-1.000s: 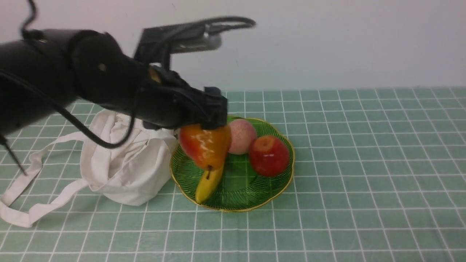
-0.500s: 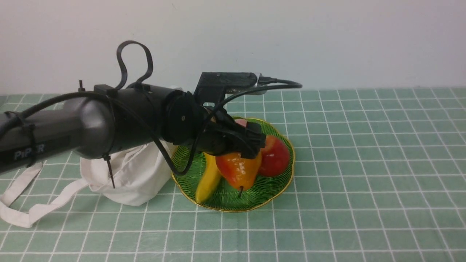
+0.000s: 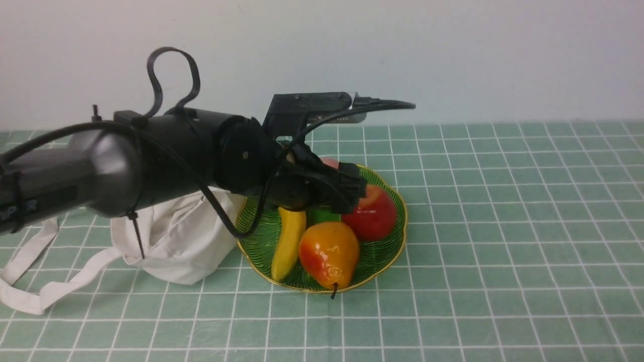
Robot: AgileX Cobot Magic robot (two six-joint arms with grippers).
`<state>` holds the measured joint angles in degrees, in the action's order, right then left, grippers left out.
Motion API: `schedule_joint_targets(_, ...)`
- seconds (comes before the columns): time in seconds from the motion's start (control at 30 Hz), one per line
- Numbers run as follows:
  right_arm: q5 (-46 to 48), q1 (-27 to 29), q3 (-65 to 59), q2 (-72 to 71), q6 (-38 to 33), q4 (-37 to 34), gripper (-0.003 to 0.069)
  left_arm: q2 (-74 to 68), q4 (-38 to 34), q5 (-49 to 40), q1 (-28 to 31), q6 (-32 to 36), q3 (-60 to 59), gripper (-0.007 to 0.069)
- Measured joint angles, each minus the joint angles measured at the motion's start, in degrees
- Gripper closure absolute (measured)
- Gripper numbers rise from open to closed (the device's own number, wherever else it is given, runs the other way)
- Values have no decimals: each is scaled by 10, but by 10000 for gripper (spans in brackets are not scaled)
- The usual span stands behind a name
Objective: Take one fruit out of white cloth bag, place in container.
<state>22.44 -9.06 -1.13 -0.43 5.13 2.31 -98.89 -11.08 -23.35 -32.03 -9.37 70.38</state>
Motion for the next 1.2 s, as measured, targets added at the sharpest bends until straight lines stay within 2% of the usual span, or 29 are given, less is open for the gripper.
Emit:
schedule_joint_targets(0.03,0,0,0,0,0,0,674,6,1,-11,0,0,0,88)
schedule_joint_targets(0.07,0,0,0,0,0,0,674,28,5,-36,0,0,0,181)
schedule_joint_targets(0.13,0,0,0,0,0,0,674,50,11,-54,0,1,0,272)
schedule_joint_targets(0.17,0,0,0,0,0,0,674,83,29,-83,0,5,0,406)
schedule_joint_targets(0.2,0,0,0,0,0,0,674,101,39,-96,0,6,0,473)
schedule_joint_targets(0.23,0,0,0,0,0,0,674,116,44,-102,0,6,0,501)
schedule_joint_targets(0.27,0,0,0,0,0,0,674,159,69,-126,0,10,0,576)
schedule_joint_targets(0.3,0,0,0,0,0,0,674,182,86,-141,0,10,0,600)
schedule_joint_targets(0.53,0,0,0,0,0,0,674,375,191,-257,0,10,-35,632)
schedule_joint_targets(0.67,0,0,0,0,0,0,674,521,210,-268,0,10,-152,632)
schedule_joint_targets(0.73,0,0,0,0,0,0,674,599,204,-230,0,4,-242,632)
schedule_joint_targets(0.83,0,0,0,0,0,0,674,660,202,-184,0,-11,-311,632)
schedule_joint_targets(1.0,0,0,0,0,0,0,674,810,200,-34,0,-42,-472,632)
schedule_joint_targets(1.2,0,0,0,0,0,0,674,887,200,11,0,-46,-549,632)
